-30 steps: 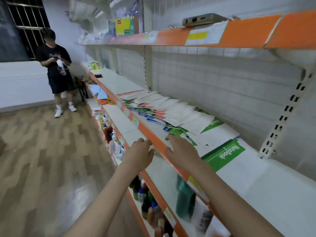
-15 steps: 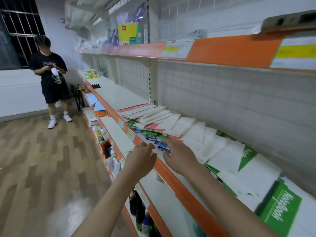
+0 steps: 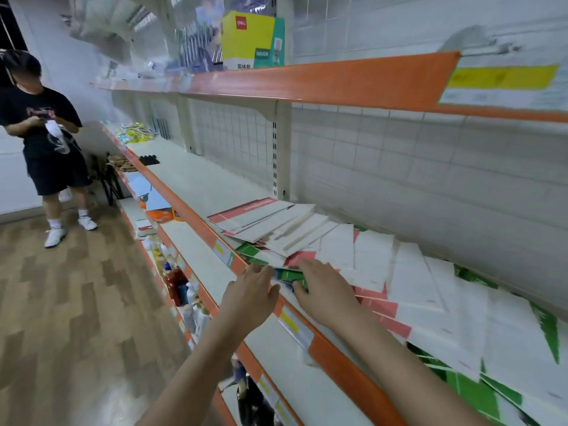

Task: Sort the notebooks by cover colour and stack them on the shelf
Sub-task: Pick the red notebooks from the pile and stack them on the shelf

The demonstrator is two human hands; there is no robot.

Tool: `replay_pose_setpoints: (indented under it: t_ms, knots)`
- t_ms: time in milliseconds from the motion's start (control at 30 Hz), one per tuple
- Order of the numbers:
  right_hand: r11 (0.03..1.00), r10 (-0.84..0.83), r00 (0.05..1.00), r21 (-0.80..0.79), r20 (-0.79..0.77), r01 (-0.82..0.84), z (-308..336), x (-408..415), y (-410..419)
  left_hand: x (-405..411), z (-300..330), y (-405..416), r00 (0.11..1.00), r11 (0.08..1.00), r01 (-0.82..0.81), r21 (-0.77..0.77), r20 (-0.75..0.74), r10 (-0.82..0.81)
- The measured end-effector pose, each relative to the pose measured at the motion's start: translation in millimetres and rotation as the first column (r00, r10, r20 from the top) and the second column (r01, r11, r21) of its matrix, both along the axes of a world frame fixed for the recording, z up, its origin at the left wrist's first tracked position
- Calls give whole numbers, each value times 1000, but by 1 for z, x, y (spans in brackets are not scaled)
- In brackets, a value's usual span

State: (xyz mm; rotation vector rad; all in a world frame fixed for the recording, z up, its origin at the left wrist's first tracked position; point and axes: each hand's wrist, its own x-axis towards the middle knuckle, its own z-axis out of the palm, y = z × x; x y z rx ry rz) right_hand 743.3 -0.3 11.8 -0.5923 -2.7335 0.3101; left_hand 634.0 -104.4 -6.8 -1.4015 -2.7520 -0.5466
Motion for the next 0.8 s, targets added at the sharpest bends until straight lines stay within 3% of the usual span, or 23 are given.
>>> replay_pose_setpoints:
  t_ms: [367,800]
  knots:
    - [979,-199,979,-53,-39,197,3,-135,-3,-146,8,17,979,980,200,-3,-28,-200]
    - [936,-337,941,-104,24,337,-3,-210,12,-233,-9,21,961,961,274,41,10,-275]
